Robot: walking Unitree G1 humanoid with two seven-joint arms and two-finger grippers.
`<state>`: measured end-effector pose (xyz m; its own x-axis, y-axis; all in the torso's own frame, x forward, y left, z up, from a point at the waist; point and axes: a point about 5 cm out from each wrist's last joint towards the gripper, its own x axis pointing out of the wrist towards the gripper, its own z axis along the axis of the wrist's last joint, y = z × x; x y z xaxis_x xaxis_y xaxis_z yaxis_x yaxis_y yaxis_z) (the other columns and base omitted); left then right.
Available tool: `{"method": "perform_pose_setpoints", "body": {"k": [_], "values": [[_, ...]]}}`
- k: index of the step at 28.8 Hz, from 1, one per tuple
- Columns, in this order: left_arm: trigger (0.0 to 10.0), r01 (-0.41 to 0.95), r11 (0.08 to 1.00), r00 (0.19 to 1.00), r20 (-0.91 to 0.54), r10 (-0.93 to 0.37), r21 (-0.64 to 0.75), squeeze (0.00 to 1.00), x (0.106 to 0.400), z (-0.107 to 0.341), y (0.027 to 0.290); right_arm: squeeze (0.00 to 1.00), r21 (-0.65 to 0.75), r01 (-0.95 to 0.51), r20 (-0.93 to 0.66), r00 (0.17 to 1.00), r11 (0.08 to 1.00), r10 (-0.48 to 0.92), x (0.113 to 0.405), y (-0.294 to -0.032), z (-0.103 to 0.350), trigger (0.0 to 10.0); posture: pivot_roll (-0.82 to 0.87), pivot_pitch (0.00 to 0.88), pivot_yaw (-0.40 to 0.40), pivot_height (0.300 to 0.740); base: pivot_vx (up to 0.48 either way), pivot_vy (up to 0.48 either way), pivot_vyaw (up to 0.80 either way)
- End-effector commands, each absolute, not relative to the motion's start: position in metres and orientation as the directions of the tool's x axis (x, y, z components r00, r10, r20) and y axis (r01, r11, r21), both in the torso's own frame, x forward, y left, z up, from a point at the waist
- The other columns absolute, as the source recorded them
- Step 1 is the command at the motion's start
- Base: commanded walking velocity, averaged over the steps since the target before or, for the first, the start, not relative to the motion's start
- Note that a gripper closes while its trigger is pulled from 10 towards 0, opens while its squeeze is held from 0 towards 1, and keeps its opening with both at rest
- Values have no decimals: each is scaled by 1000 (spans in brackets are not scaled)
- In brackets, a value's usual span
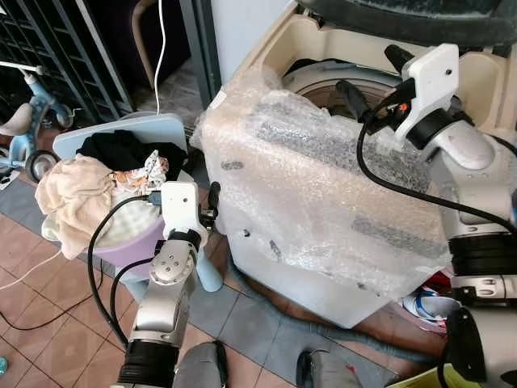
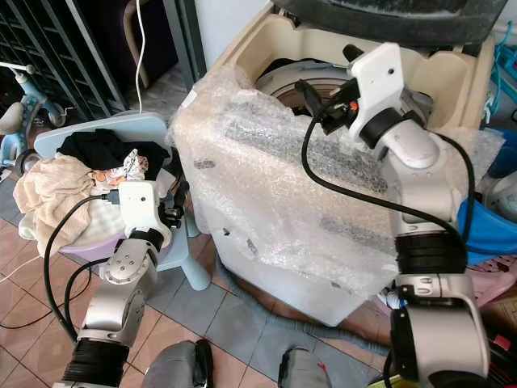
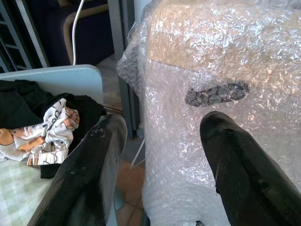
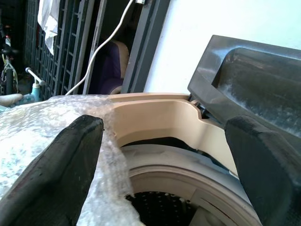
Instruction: Clothes washing
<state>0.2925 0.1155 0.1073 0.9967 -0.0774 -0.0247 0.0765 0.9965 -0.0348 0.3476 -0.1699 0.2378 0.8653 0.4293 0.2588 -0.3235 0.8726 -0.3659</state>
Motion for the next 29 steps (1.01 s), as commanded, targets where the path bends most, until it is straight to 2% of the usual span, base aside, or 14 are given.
{"method": "perform_pose_setpoints", "body": {"k": [1,2,3,6,7,15,21,23,29], "values": [[10000,68,998,998,1,-68,-12,0,295,112,116,1000,-398,-285,312,852,872,421,341,-160,242,10000,-78,81,95,740,0,0,0],[10000,63,998,998,13,-63,-6,0,295,114,116,1000,-396,-272,323,853,877,411,337,-157,239,10000,-78,81,95,740,0,0,0],[10000,51,999,999,20,-50,-5,0,296,116,117,145,-384,-244,334,862,891,381,334,-156,235,10000,-71,76,100,740,0,0,0],[10000,37,999,999,22,-37,-7,0,298,118,118,145,-369,-215,340,874,904,347,330,-156,231,10000,-68,73,102,740,0,0,0],[10000,46,999,999,29,-45,-14,0,300,120,119,0,-364,-155,352,890,919,289,326,-162,226,10000,-76,66,112,740,0,0,0],[10000,81,997,996,41,-80,-13,0,303,120,115,0,-382,-88,261,945,920,199,309,-178,192,10000,-100,45,113,740,0,377,0],[10000,47,999,998,44,-46,-18,0,302,120,116,0,-329,-3,271,957,944,98,296,-177,182,10000,-81,41,80,740,0,480,0],[10000,42,999,997,60,-42,3,0,301,120,119,0,-371,26,311,945,928,98,289,-175,183,10000,-72,41,71,740,0,480,0],[10000,28,1000,999,46,-27,-14,0,300,118,126,0,-300,163,246,965,940,-89,265,-194,160,10000,-83,49,70,740,0,480,0]]}}
